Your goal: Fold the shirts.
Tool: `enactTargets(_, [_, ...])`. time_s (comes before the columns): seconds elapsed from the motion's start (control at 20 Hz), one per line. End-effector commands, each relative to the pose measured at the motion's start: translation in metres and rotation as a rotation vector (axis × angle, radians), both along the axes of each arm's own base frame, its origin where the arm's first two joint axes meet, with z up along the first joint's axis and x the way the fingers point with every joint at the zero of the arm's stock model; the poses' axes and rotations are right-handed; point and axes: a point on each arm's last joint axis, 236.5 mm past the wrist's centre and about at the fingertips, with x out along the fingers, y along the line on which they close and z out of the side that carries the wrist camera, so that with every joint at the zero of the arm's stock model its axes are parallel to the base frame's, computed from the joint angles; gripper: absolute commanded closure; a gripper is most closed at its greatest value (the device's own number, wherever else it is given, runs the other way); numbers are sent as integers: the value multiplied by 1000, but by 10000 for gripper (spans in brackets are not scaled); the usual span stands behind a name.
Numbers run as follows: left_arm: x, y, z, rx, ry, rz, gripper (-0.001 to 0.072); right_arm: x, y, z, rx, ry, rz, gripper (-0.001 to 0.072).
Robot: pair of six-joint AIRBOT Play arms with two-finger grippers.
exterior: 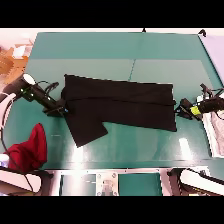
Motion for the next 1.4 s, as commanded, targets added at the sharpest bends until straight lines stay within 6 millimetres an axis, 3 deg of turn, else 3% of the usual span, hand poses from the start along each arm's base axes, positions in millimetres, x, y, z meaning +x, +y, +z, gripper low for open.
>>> enactTargets(0.0, [-6, -9, -24, -17, 3, 76, 75, -32, 2, -1, 3, 8, -48, 421])
enactTargets(0.05, [3, -19, -21, -66, -26, 100, 173, -41, 3, -3, 6, 14, -62, 421])
enactTargets(0.2, [-8, -41, -4, -173, 18, 77, 179, -65, 1, -15, 24, 45, -123, 421])
enactTargets(0.45, [-44, -39, -4, -150, 99, 64, 180, -86, -2, -26, 72, 69, -225, 420])
enactTargets(0.6, [-41, -33, -12, -91, -13, 135, 180, -83, 14, -30, 146, 54, -272, 404])
enactTargets(0.65, [-44, -34, -13, -88, -19, 152, 180, -80, 22, -33, 188, 43, -306, 326])
enactTargets(0.7, [-51, -35, -16, -86, -12, 173, 180, -78, 30, -37, 223, 34, -338, 294])
enactTargets(0.8, [-55, -39, -22, -89, -28, 239, 180, -76, 36, -50, 248, 14, -411, 301])
enactTargets(0.9, [-47, -43, -23, -106, -67, 319, 202, -69, 39, -59, 278, -30, -497, 301])
enactTargets(1.0, [-40, -45, -23, -119, -104, 335, 583, -62, 41, -64, 308, -84, -566, 301])
enactTargets(1.05, [-37, -45, -21, -126, -116, 342, 675, -59, 41, -66, 314, -103, -591, 301])
enactTargets(1.1, [-34, -47, -19, -138, -124, 351, 684, -58, 39, -68, 314, -117, -610, 301])
enactTargets(1.15, [-32, -49, -17, -146, -127, 356, 685, -57, 36, -69, 308, -125, -632, 334])
enactTargets(1.25, [-32, -49, -14, -148, -146, 339, 686, -54, 32, -69, 294, -146, -635, 639])
enactTargets(1.3, [-31, -48, -8, -147, -165, 331, 686, -52, 32, -68, 291, -157, -617, 693])
enactTargets(1.35, [-30, -46, 1, -140, -196, 316, 686, -50, 34, -64, 287, -174, -572, 694])
